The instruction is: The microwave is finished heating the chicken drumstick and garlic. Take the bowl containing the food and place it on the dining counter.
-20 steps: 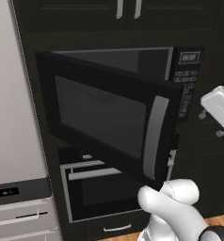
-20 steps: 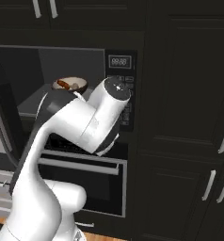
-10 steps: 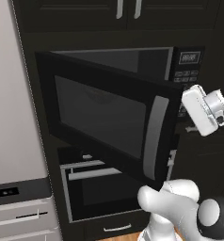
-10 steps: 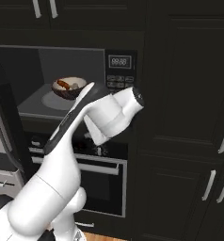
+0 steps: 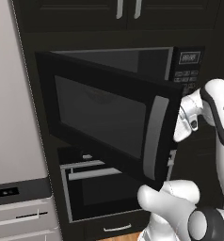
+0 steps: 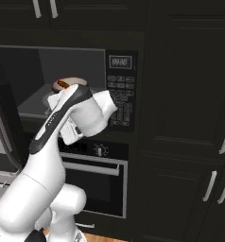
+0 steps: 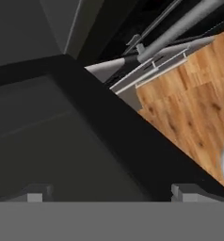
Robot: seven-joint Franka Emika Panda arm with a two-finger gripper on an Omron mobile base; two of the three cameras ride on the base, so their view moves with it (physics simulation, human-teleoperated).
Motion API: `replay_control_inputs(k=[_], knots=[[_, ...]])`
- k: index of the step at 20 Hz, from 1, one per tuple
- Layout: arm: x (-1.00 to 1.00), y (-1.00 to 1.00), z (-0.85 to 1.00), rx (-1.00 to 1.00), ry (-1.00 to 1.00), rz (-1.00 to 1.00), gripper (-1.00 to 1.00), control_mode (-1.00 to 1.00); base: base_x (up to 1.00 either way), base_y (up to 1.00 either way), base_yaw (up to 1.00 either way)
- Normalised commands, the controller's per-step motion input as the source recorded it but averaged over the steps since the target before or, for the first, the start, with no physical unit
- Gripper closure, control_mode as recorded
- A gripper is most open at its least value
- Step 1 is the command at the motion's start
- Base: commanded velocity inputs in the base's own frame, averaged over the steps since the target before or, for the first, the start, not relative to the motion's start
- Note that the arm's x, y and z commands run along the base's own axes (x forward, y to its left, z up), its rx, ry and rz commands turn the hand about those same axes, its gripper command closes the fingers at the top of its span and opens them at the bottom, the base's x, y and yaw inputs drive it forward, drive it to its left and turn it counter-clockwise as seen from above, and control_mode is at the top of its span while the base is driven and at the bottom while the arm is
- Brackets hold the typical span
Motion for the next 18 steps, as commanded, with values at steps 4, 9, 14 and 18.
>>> replay_control_inputs(k=[4, 9, 14, 18], knots=[[-0.86, 1.00, 0.00, 0.01, 0.00, 0.21, -1.00, -1.00, 0.00, 0.00, 0.00], [-0.68, 1.00, 0.00, 0.01, 0.00, 0.17, -1.00, -1.00, 0.00, 0.00, 0.00], [-0.25, 1.00, 0.03, 0.01, -0.06, 0.05, -1.00, -1.00, 0.00, 0.00, 0.00], [0.00, 1.00, 0.24, 0.00, -0.14, -0.01, -1.00, -1.00, 0.00, 0.00, 0.00]])
